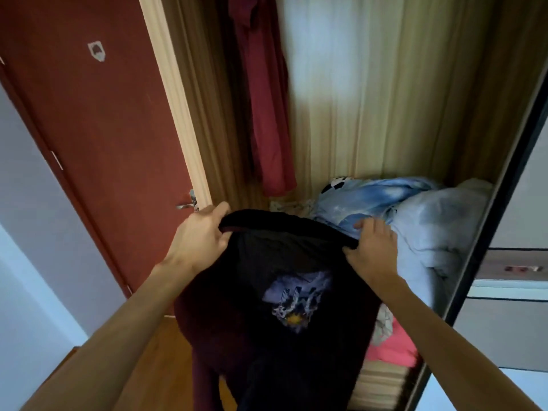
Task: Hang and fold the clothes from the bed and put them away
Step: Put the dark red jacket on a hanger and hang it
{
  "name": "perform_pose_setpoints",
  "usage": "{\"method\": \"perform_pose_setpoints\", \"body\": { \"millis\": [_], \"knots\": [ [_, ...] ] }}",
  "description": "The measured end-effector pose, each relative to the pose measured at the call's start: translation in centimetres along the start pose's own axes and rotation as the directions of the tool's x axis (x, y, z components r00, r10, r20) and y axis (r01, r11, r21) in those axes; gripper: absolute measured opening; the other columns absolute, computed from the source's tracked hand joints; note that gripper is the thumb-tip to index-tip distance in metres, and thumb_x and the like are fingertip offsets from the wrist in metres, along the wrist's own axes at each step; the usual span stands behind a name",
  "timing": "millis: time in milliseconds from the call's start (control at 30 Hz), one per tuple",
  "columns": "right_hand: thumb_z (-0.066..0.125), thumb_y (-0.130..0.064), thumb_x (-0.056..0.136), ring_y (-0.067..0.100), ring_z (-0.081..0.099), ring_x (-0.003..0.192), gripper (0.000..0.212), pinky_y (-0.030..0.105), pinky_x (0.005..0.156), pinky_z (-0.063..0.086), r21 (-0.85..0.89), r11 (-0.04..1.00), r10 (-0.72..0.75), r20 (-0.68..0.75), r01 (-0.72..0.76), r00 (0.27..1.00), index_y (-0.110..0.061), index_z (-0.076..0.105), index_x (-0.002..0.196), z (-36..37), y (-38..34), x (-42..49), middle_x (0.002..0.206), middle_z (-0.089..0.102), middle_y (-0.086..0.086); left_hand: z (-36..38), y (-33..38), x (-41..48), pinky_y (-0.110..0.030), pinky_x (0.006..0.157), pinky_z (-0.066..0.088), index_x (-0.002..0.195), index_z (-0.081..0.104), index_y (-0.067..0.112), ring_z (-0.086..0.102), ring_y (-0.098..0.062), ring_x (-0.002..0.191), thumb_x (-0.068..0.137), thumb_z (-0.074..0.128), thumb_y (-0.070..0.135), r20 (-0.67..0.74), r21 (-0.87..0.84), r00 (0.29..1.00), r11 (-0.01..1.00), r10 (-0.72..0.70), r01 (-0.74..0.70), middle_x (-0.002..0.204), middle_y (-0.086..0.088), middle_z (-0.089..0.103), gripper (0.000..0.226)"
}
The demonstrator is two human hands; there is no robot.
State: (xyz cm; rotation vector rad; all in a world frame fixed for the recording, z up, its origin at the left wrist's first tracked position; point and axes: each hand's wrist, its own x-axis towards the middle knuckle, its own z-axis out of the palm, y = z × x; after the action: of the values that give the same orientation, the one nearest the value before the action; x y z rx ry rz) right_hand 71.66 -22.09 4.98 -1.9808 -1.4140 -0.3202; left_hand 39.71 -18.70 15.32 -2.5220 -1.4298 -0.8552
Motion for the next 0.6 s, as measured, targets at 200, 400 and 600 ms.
{"method": "perform_pose_setpoints", "body": {
  "millis": [200,400,600],
  "knots": [
    [0.069,-0.017,0.072,0.04,0.063,0.087,0.024,0.042,0.079,0.049,-0.197,0.98,-0.019,0.114,0.041,0.993,-0.007,0.064,0.094,0.2,-0.8,2.9,0.093,0.066,0.018,-1.9,-3.3,1.1,-0.037,0.066,0.047,0.084,0.062,0.015,0.061,-0.031,0.075,0.087,0.062,0.024,0.01,0.013,0.969,0.969,-0.246,0.246,0.079,-0.005,0.063,0.01],
    [0.053,-0.034,0.08,0.034,0.063,0.101,0.036,0.031,0.076,0.048,-0.132,0.991,0.046,0.429,0.012,0.902,-0.007,0.065,0.099,-1.8,-2.4,5.6,0.105,0.067,0.014,-0.4,-1.1,3.1,-0.033,0.071,0.047,0.111,0.057,0.006,0.058,-0.028,0.098,0.092,0.059,0.028,0.568,-0.096,0.651,0.745,-0.504,0.66,0.114,-0.007,0.058,0.03],
    [0.058,-0.042,0.075,0.028,0.063,0.077,0.038,0.028,0.058,0.042,0.056,0.998,-0.018,0.459,-0.009,0.888,-0.007,0.067,0.083,-7.8,-8.5,10.6,0.076,0.064,0.01,2.0,4.2,6.7,-0.028,0.049,0.055,0.131,0.046,0.014,0.067,-0.024,0.093,0.094,0.065,0.034,0.642,-0.485,0.684,0.508,-0.346,0.712,0.115,-0.008,0.064,0.046]
  ]
}}
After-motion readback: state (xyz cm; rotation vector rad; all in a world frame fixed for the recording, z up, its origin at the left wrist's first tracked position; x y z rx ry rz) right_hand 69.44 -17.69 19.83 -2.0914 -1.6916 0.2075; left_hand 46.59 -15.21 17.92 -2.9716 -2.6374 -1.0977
